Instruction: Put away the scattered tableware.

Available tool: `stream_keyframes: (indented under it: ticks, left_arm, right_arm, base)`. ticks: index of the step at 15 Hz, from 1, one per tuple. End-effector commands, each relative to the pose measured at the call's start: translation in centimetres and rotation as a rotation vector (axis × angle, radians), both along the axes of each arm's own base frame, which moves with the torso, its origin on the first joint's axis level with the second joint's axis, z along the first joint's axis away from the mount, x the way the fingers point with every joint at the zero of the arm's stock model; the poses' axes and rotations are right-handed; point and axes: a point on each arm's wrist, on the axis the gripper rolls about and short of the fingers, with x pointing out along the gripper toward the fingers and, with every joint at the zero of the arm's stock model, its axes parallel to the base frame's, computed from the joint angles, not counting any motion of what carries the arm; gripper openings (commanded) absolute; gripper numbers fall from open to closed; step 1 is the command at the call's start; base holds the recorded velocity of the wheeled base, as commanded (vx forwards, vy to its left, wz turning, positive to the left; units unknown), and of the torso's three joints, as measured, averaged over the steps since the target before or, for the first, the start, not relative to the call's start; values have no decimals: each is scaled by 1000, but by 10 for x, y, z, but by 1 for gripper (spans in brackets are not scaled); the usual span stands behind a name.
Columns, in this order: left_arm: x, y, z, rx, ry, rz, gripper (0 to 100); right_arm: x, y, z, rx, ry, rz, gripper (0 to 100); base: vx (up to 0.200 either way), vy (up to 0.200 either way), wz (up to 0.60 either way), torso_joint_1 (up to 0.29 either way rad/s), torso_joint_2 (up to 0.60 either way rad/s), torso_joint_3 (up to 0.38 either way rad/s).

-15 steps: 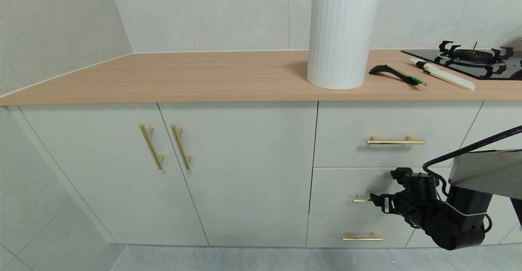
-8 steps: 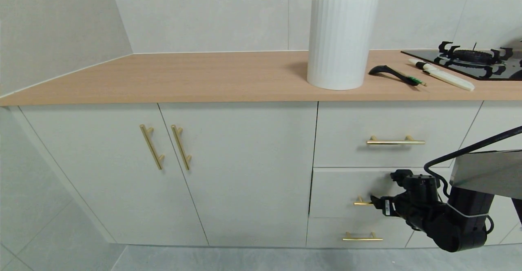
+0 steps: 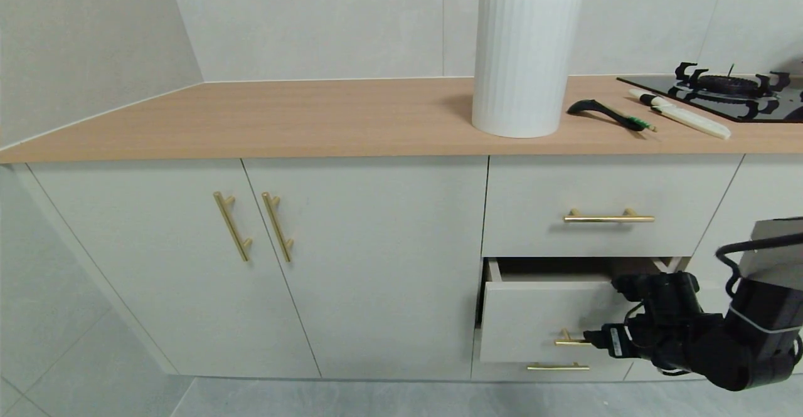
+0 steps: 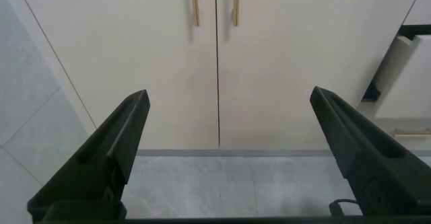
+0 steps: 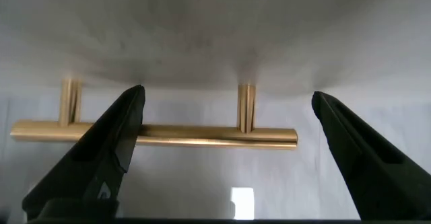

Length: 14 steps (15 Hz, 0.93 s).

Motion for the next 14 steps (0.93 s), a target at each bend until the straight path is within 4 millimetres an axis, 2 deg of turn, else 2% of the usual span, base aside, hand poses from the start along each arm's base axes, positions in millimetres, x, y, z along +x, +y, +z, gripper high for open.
stream_keyframes:
  ticks: [1,3,4,5,7,8,11,12,14]
  left_arm:
    - [0,0,0,0,1,0,100]
    - [0,0,0,0,1,0,100]
    - [0,0,0,0,1,0,100]
    - [0,0,0,0,1,0,100]
    - [0,0,0,0,1,0,100]
    - [0,0,0,0,1,0,100]
    - [0,0,0,0,1,0,100]
    - [0,0,0,0,1,0,100]
    - [0,0,0,0,1,0,100]
  right_arm:
    - [-30,0,85,65,-107,61,100]
    - [-50,5,127,88,-168,102,100]
    - [-54,6,136,92,-188,110,100]
    - [-65,11,157,104,-260,134,100]
    - [-73,17,169,111,-307,158,100]
    - [-74,21,170,115,-314,175,100]
    - [-57,27,147,114,-258,181,100]
    - [-44,30,131,110,-240,178,100]
    - [-29,33,113,103,-239,147,100]
  base:
    - [0,0,0,0,0,0]
    - [0,0,0,0,0,0]
    - [0,0,0,0,0,0]
    - [0,0,0,0,0,0]
    - [0,0,0,0,0,0]
    - [0,0,0,0,0,0]
    - [0,0,0,0,0,0]
    - [0,0,0,0,0,0]
    - [0,0,0,0,0,0]
